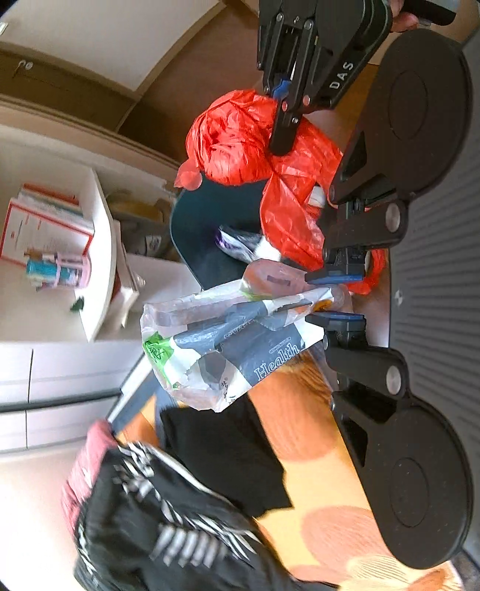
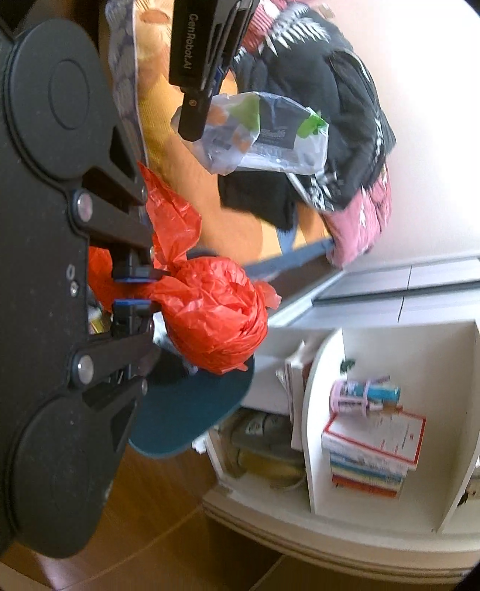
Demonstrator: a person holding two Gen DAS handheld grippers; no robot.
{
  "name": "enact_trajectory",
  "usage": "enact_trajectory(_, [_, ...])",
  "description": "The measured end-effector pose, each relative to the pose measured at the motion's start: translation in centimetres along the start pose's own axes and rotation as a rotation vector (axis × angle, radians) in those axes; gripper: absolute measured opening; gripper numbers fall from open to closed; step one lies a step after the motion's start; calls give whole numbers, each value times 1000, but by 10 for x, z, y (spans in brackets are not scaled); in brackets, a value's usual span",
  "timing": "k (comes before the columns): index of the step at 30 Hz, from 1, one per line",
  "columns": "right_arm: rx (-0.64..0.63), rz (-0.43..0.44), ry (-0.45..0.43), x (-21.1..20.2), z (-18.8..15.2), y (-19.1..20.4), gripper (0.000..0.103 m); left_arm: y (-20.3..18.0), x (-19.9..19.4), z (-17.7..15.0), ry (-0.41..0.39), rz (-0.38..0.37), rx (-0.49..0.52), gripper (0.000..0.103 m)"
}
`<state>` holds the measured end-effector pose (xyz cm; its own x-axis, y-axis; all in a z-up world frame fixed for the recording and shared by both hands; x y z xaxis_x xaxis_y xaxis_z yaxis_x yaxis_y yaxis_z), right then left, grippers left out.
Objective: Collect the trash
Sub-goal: 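Carry the clear bag and red bag up over the teal wastebasket, then open both tools to drop the two bags into the wastebasket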
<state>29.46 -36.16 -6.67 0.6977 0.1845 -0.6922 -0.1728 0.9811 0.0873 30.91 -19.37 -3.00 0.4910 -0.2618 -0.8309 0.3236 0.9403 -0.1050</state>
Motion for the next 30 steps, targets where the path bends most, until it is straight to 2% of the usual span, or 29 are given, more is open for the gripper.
enact_trajectory(7, [49, -91, 0, 33, 11, -45, 8, -28, 51, 32, 25, 10, 36, 14])
enact_trajectory(14, [8, -123, 80, 80, 0, -64, 8, -44, 110, 49, 95, -17, 46, 14])
enact_trajectory(21, [13, -120, 167, 107, -19, -74, 9, -66, 166, 40, 192, -49, 97, 14])
enact_trajectory(25, [16, -105, 203, 112, -29, -73, 15, -74, 189, 30, 239, -54, 101, 14])
enact_trajectory(30, [44, -112, 203, 109, -35, -79, 23, -78, 204, 23, 271, -54, 81, 17])
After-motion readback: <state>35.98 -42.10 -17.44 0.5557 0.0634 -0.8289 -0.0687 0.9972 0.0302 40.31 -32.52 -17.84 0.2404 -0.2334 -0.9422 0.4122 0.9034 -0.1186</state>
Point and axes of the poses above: each gripper's, at about its wrist camera, not at the fingertips, and x roughly the way its jaws point, y to its left, z to its top, the point moved 5 cm from there along x, roughly the way its jaws point, and after that the axes turned 2 degrees about -z, right-handed, at the moved point
